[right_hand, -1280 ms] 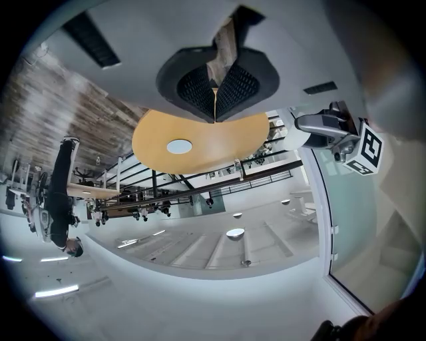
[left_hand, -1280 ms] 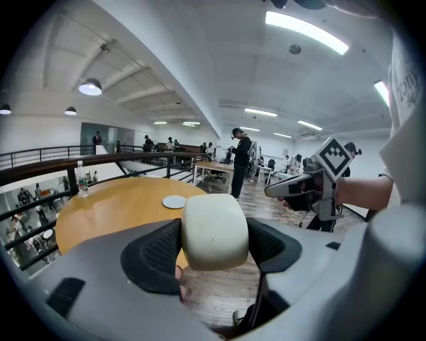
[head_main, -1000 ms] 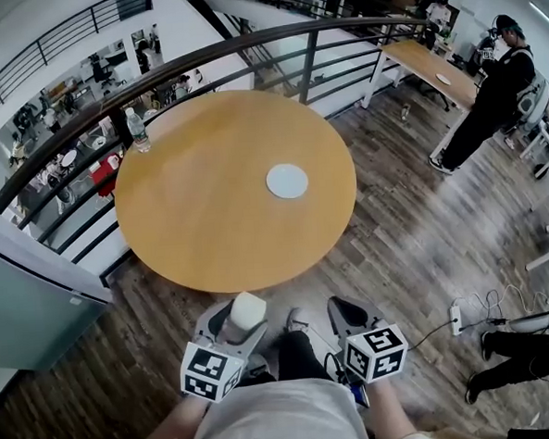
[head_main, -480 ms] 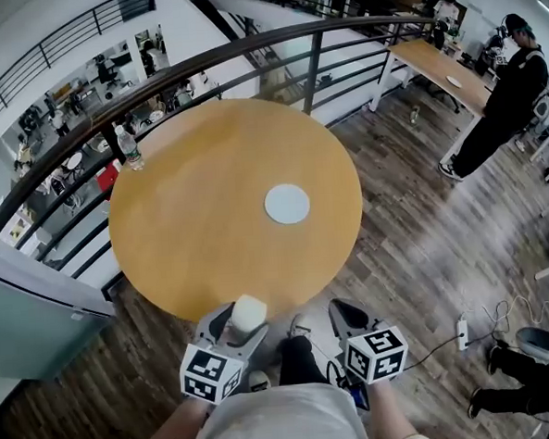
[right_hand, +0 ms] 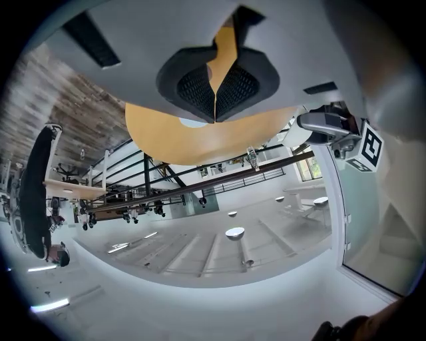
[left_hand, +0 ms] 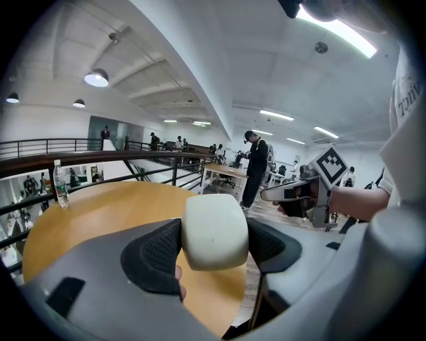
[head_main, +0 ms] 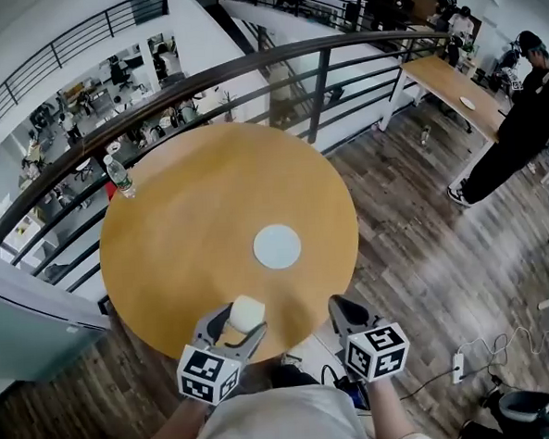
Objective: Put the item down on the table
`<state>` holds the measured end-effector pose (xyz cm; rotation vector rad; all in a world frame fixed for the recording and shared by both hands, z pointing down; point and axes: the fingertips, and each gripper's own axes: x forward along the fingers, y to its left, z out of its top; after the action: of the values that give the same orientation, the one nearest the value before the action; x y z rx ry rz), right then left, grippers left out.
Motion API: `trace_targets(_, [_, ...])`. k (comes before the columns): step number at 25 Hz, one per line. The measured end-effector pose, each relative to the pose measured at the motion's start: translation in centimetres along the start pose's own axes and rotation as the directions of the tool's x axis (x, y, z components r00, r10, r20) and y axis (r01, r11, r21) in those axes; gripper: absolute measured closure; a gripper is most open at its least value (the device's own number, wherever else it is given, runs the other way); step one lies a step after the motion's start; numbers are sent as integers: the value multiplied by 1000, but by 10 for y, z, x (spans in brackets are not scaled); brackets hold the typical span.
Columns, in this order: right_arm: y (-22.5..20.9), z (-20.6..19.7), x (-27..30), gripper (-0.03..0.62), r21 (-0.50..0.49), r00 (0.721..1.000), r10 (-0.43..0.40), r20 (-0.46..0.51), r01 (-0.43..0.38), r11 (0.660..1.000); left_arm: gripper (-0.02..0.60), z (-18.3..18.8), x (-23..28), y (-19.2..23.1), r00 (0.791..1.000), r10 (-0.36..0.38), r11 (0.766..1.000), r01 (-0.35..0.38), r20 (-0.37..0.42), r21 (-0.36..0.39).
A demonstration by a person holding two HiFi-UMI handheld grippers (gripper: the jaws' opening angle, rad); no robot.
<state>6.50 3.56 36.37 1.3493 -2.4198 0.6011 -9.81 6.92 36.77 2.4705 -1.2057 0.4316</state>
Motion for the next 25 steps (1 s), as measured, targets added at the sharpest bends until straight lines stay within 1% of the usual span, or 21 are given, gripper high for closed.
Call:
trace_targets(5, [-40,12,19,568,6,1000,26,-13,-26,1000,261,18,39,5,999,34,999,-34,-1,-14])
trace_targets(9, [-55,18,32,569,-4,999,50,-22,-50,999,261,26,52,10,998,64,998,-63,6,-25])
trace_targets(12, [-60,19,35,569,10,998,55,-23,-55,998,261,27,56,12,997,71,997,-71,-12,-29])
trace_targets(18, [-63,17,35,569,41,999,45,-28,-44,998,261,33,60,13,998,58,998,-58,-35,-12])
trace_targets(25, [-61,26,51,569,49,1000,10,-25,-9,999,261,41,67,33,998,23,999,-21,-64,25])
